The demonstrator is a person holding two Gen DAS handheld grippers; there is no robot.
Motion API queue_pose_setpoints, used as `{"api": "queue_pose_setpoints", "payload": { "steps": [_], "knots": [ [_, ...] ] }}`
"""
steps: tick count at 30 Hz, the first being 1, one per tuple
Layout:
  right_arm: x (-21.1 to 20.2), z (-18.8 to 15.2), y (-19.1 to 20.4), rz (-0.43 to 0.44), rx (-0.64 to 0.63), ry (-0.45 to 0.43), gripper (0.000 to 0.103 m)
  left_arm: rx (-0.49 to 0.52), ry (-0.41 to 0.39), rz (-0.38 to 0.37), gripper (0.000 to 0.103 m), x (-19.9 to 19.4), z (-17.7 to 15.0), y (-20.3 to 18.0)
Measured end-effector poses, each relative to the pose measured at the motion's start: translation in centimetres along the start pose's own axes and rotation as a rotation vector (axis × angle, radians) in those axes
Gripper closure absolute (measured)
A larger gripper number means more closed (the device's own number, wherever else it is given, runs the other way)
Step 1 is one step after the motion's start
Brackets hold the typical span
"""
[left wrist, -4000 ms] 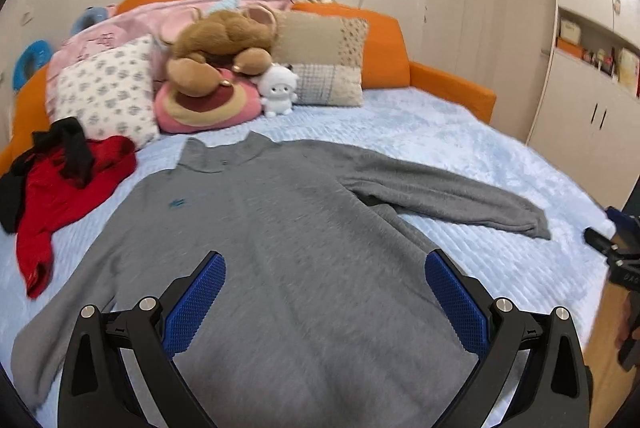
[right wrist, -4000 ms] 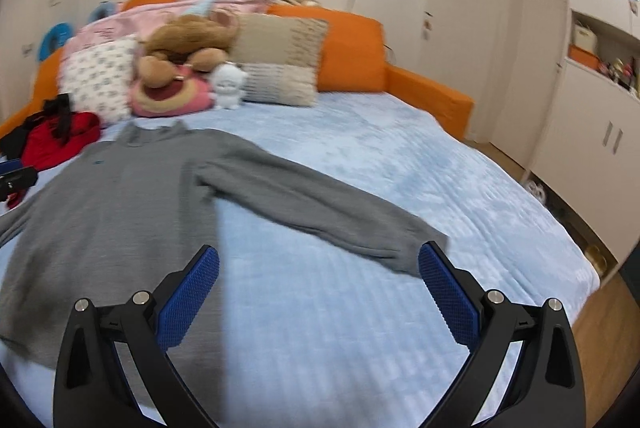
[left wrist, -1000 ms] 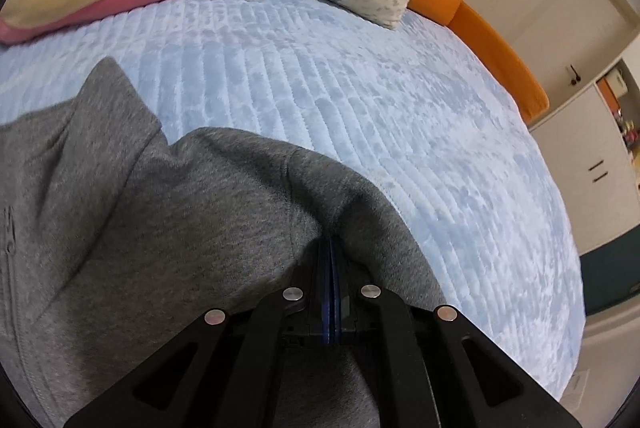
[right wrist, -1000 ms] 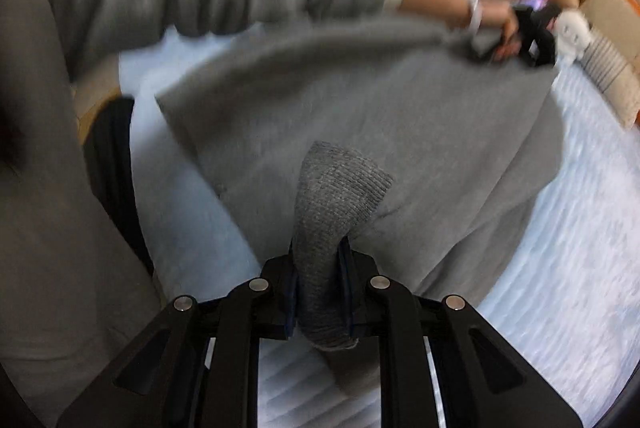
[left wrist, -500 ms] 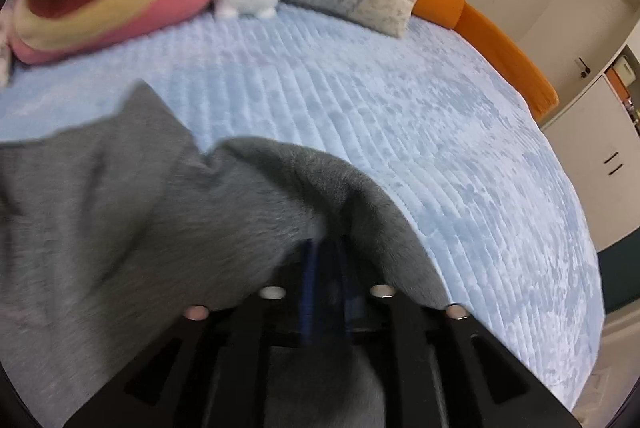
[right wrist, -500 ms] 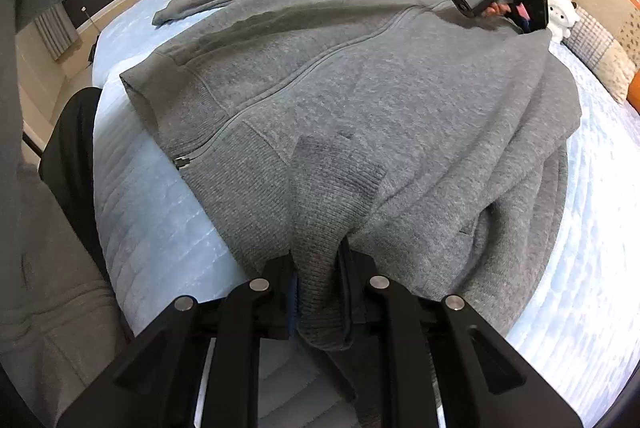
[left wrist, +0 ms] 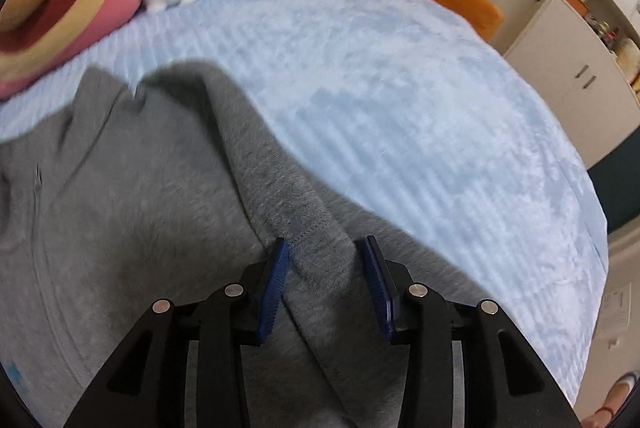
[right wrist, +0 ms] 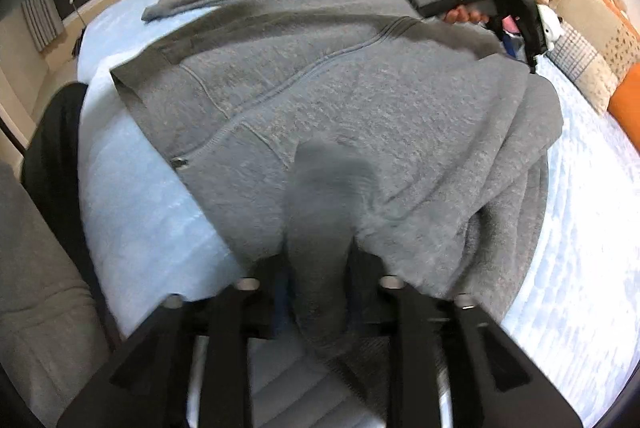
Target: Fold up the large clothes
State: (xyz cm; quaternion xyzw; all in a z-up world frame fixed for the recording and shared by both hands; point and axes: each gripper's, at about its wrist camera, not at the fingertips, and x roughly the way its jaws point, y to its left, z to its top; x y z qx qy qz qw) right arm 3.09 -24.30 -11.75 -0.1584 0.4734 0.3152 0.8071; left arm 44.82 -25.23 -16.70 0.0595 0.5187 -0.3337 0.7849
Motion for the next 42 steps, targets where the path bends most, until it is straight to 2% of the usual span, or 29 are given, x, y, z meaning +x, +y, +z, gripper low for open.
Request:
{"api": "queue_pose_setpoints", "payload": {
  "steps": [1, 6, 9, 11, 17, 21, 22, 23, 25, 26, 29, 35, 38, 42],
  "knots": [
    [-0.5, -0.1, 0.0, -0.003, 0.005, -0.003, 0.047, 0.003, -0.008, -0.003, 0.060, -0.1, -0.1, 0.2],
    [-4.2, 0.0, -1.1, -0.065, 0.078, -0.039, 0.047, 0.012, -0.014, 0.009, 0.060, -0.1, -0.3, 0.2],
    [-5.7, 1.5, -3.5, -0.212, 0.098, -0.085, 0.047, 0.019, -0.025, 0.022, 0.060, -0.2, -0.3, -0.1],
    [-5.4, 2.8, -5.7, -0.271, 0.124, -0.100, 0.047, 0.011, -0.032, 0.020, 0.060, -0.2, -0.3, -0.2],
    [-1.6, 6.3, -13.2, -0.295, 0.256, -0.117, 0.047, -0.004, -0.043, 0.010, 0.060, -0.2, -0.4, -0.1],
    [1.4, 7.3, -15.5, -0.255, 0.322, -0.091, 0.047, 0.003, -0.045, 0.008, 0.059, -0.2, -0.5, 0.0],
    [2.1, 7.4, -15.8, -0.242, 0.329, -0.084, 0.049, 0.003, -0.045, 0.007, 0.059, -0.1, -0.5, 0.0],
    [2.5, 7.4, -15.8, -0.241, 0.332, -0.083, 0.062, 0.004, -0.046, 0.005, 0.059, -0.1, -0.5, 0.0],
    [3.2, 7.3, -16.1, -0.221, 0.346, -0.073, 0.080, 0.004, -0.049, 0.001, 0.059, -0.1, -0.5, 0.1],
    [3.4, 7.2, -16.3, -0.216, 0.353, -0.074, 0.085, 0.004, -0.050, -0.001, 0.059, -0.1, -0.5, 0.1],
    [2.9, 6.7, -16.5, -0.217, 0.354, -0.086, 0.089, 0.002, -0.051, -0.011, 0.059, -0.3, -0.5, 0.2],
    [1.8, 5.7, -17.9, -0.252, 0.375, -0.089, 0.091, -0.005, -0.052, -0.002, 0.059, -0.7, -0.8, 0.8],
    [2.4, 4.3, -18.8, -0.247, 0.424, -0.076, 0.091, -0.019, -0.056, -0.017, 0.059, -0.5, -1.0, 1.3],
    [3.5, 3.2, -18.7, -0.276, 0.414, -0.082, 0.091, -0.013, -0.065, -0.005, 0.058, -0.3, -1.1, 1.1]
  ]
}}
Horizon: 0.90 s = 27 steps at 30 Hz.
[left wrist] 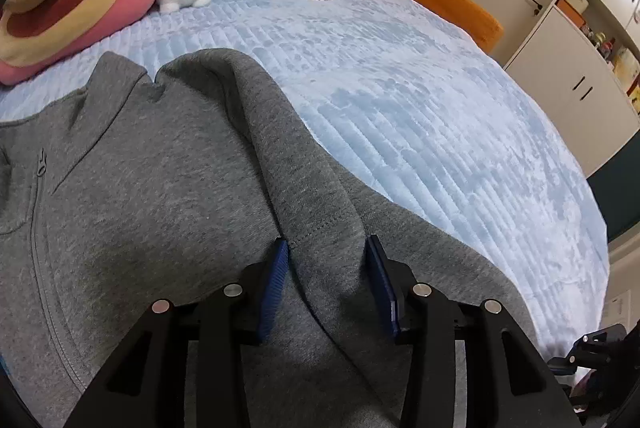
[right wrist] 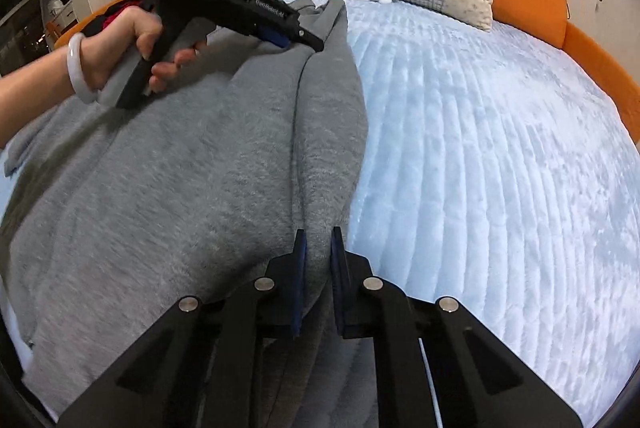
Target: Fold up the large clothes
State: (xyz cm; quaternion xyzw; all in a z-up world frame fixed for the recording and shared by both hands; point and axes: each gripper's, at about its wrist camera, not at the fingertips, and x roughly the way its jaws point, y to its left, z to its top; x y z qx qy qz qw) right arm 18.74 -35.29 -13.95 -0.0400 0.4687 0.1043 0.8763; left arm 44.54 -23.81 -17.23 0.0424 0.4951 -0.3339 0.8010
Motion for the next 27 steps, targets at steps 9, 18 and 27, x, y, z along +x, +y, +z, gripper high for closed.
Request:
{"api": "queue_pose_setpoints", "payload": {
  "steps": [9, 18, 27],
  "knots": [
    [-4.0, 0.3, 1.0, -0.049, 0.005, -0.087, 0.052, 0.010, -0.094, 0.025, 0.044, -4.2, -2.0, -1.6],
    [-6.0, -0.7, 6.0, 0.046, -0.057, -0.095, 0.082, 0.172, -0.037, 0.002, 0.044, -6.8, -10.2, -6.1],
    [-2.9, -1.5, 9.1, 0.056, -0.098, 0.000, 0.087, 0.080, -0.041, -0.069, 0.048, -6.7, -11.6, -4.6]
  ]
}}
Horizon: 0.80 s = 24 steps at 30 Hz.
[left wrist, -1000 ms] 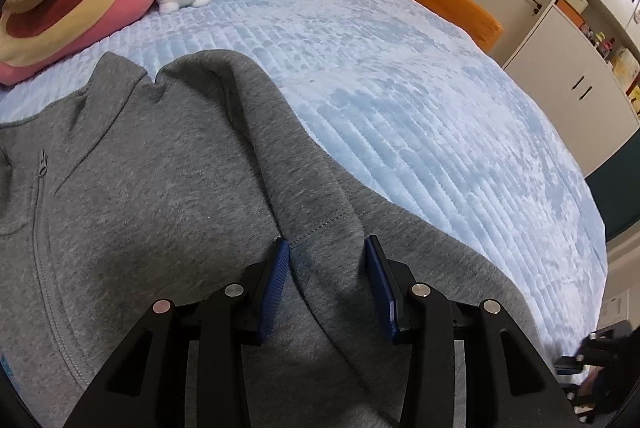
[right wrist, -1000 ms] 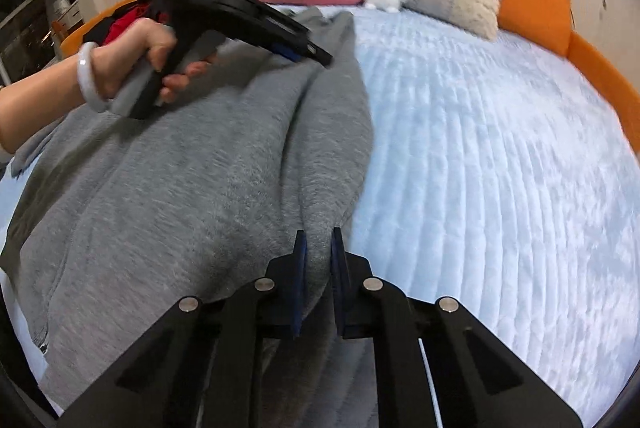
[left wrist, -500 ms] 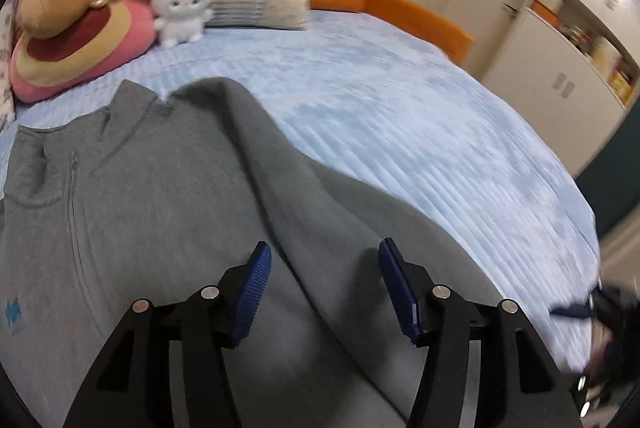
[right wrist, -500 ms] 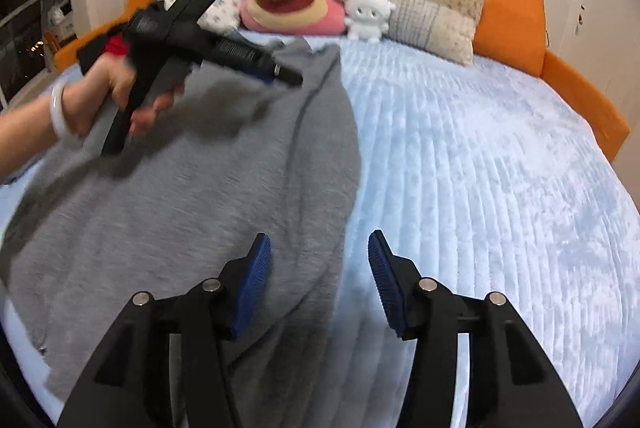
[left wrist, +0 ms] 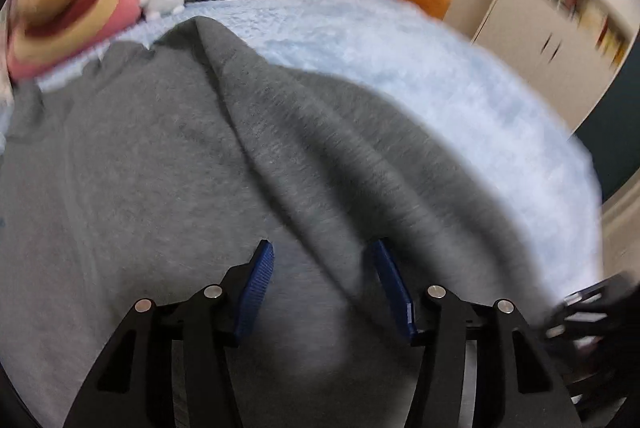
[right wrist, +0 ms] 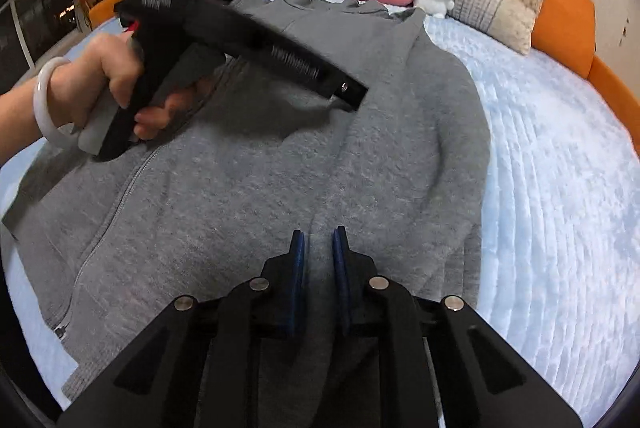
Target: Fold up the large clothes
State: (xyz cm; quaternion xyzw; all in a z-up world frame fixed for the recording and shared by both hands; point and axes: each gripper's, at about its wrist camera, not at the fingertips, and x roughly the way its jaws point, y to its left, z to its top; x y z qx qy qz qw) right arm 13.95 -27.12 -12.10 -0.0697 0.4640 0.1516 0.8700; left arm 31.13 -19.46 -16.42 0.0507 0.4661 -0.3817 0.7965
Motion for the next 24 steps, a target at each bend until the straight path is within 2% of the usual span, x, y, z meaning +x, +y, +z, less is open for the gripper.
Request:
{"api": "queue_pose_setpoints", "payload": {
  "steps": [1, 3, 5, 7, 8, 10, 12, 16, 20, 21, 24],
  "knots": [
    [-0.6, 0.3, -0.1, 0.011, 0.016, -0.012, 0.087, -0.065, -0.019, -0.088, 0.048, -0.6, 0.0, 0.5],
    [-2.0, 0.5, -0.2, 0.018, 0.051, -0.040, 0.085, -0.111, -0.030, -0.158, 0.049, -1.1, -0.1, 0.6],
    [-3.2, 0.4, -0.3, 0.022, 0.070, -0.060, 0.078, -0.108, -0.014, -0.155, 0.052, -1.0, -0.2, 0.2],
    [-4.3, 0.1, -0.3, 0.024, 0.077, -0.083, 0.074, -0.097, 0.023, -0.141, 0.067, -0.3, -0.5, 0.0],
    [-4.9, -0.2, -0.2, 0.021, 0.077, -0.090, 0.071, -0.099, 0.034, -0.134, 0.070, 0.0, -0.7, -0.1],
    [-5.7, -0.6, -0.2, 0.009, 0.079, -0.099, 0.071, -0.113, 0.038, -0.126, 0.086, 0.3, -1.1, 0.1],
    [-6.3, -1.4, -0.6, -0.009, 0.088, -0.102, 0.071, -0.127, 0.033, -0.119, 0.093, 0.3, -1.3, 0.5],
    [-6.7, -2.3, -2.5, -0.046, 0.135, -0.098, 0.071, -0.115, 0.026, -0.108, 0.095, -0.1, -1.6, 0.7],
    [-4.7, -2.1, -5.5, -0.040, 0.220, -0.050, 0.071, -0.107, 0.008, -0.100, 0.095, -1.8, -1.8, 0.9],
    [-4.0, -2.0, -6.1, -0.027, 0.244, -0.039, 0.069, -0.107, 0.007, -0.099, 0.095, -2.0, -1.7, 0.9],
    [-2.2, -1.6, -7.7, 0.086, 0.333, -0.029, 0.072, -0.125, 0.003, -0.109, 0.095, -2.5, -1.7, 1.4]
  ]
}}
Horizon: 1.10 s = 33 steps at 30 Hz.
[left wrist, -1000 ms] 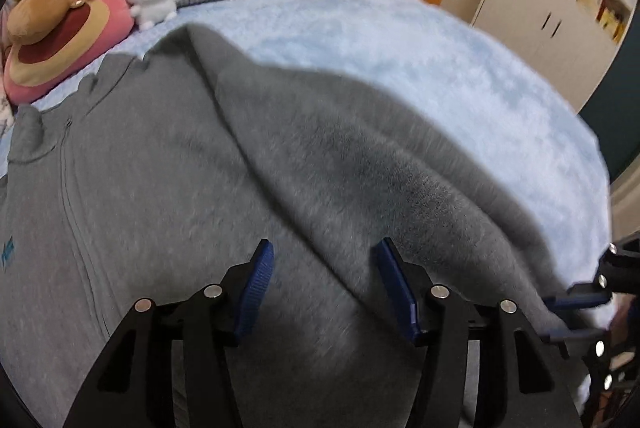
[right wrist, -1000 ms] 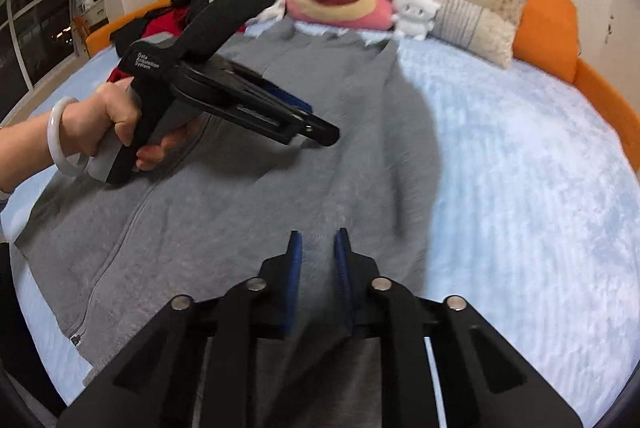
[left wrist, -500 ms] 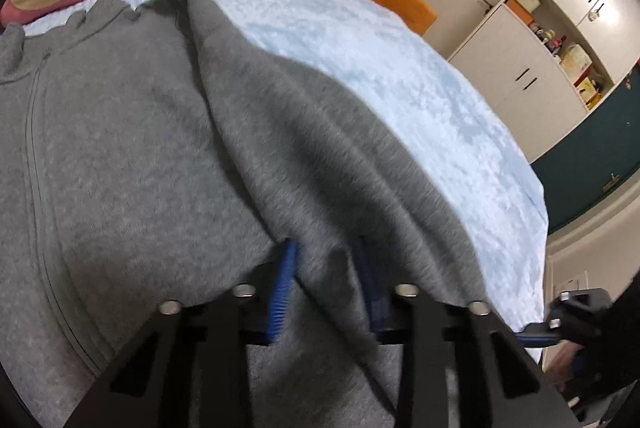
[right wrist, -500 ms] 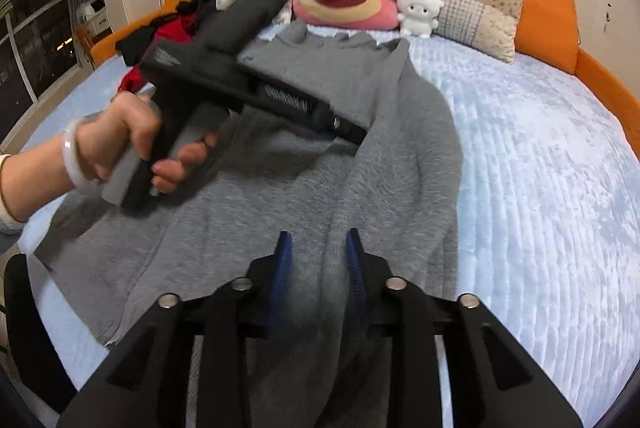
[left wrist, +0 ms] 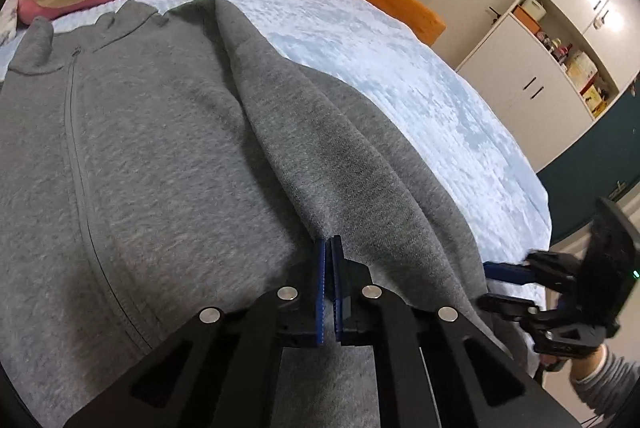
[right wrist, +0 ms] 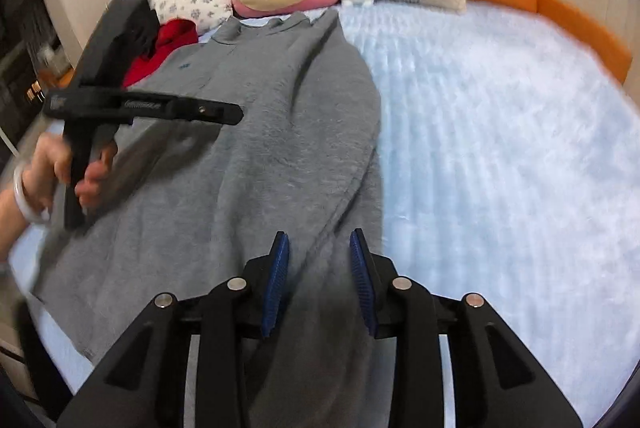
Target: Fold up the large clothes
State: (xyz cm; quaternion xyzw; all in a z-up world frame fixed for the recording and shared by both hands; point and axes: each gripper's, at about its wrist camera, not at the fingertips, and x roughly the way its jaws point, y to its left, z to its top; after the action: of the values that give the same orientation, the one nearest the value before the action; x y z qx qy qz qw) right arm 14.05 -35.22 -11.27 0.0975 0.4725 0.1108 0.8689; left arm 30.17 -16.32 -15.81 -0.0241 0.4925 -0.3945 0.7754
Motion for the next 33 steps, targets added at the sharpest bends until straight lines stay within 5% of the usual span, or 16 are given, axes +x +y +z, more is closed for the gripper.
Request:
{"api": "queue_pose_setpoints", "payload": {
  "steps": [2, 4, 16, 21, 29, 33],
  "knots": [
    [0.8, 0.4, -0.5, 0.038, 0.034, 0.006, 0.090, 0.005, 0.001, 0.011, 0.095, 0.3, -0.2, -0.1],
    [1.1, 0.5, -1.1, 0.050, 0.055, 0.015, 0.093, 0.018, 0.013, 0.041, 0.095, 0.6, -0.5, 0.0],
    [1.1, -0.1, -2.6, 0.002, 0.081, 0.003, 0.092, -0.006, 0.040, 0.070, 0.093, 1.7, -0.9, 1.2],
    [-2.7, -0.2, -1.3, -0.004, 0.062, -0.063, 0.071, -0.030, -0.012, 0.060, 0.059, -2.0, -2.1, -0.7],
    [-5.4, -2.4, 3.0, 0.026, -0.071, -0.045, 0.071, 0.059, 0.014, -0.035, 0.060, -4.3, -7.7, -7.4],
    [-3.8, -3.3, 3.2, 0.001, -0.061, 0.004, 0.071, 0.055, 0.044, 0.005, 0.073, -3.2, -9.9, -8.2]
  ]
}}
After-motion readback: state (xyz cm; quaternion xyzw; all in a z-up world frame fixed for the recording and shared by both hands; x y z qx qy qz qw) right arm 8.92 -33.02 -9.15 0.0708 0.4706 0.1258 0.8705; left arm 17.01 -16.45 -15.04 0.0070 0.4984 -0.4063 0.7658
